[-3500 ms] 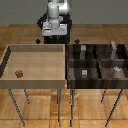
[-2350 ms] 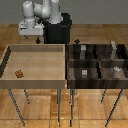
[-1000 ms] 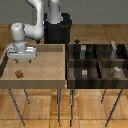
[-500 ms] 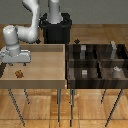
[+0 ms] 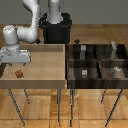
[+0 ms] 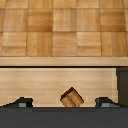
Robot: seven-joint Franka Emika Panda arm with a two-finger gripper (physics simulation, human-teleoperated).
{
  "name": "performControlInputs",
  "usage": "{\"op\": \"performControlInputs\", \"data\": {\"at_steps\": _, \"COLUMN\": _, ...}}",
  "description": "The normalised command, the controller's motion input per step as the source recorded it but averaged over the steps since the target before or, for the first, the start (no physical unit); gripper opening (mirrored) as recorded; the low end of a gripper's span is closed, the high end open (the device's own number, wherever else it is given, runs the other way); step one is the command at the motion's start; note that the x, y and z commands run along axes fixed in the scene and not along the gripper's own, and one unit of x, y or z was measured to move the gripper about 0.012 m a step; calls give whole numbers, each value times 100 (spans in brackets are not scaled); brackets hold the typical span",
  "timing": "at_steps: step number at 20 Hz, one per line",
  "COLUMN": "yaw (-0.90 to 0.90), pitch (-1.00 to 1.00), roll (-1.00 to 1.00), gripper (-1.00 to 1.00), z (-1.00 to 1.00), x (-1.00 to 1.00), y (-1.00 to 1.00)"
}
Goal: Place the loaf of bread into the appropriate compartment.
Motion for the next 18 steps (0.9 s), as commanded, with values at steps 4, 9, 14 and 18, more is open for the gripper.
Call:
{"op": "performControlInputs", "data": {"at_steps": 4, "yaw": 0, "pitch": 0, "roll": 0, "gripper": 100, "z": 0, "x": -25, "y": 0}}
{"op": "performControlInputs", "data": {"at_steps": 9, "yaw": 0, "pitch": 0, "roll": 0, "gripper": 100, "z": -20, "x": -20, "y": 0}}
{"op": "performControlInputs", "data": {"at_steps": 14, "yaw": 0, "pitch": 0, "roll": 0, "gripper": 100, "z": -100, "x": -4, "y": 0}}
{"op": "performControlInputs", "data": {"at_steps": 18, "yaw": 0, "pitch": 0, "roll": 0, "gripper": 100, "z": -50, "x": 0, "y": -25}}
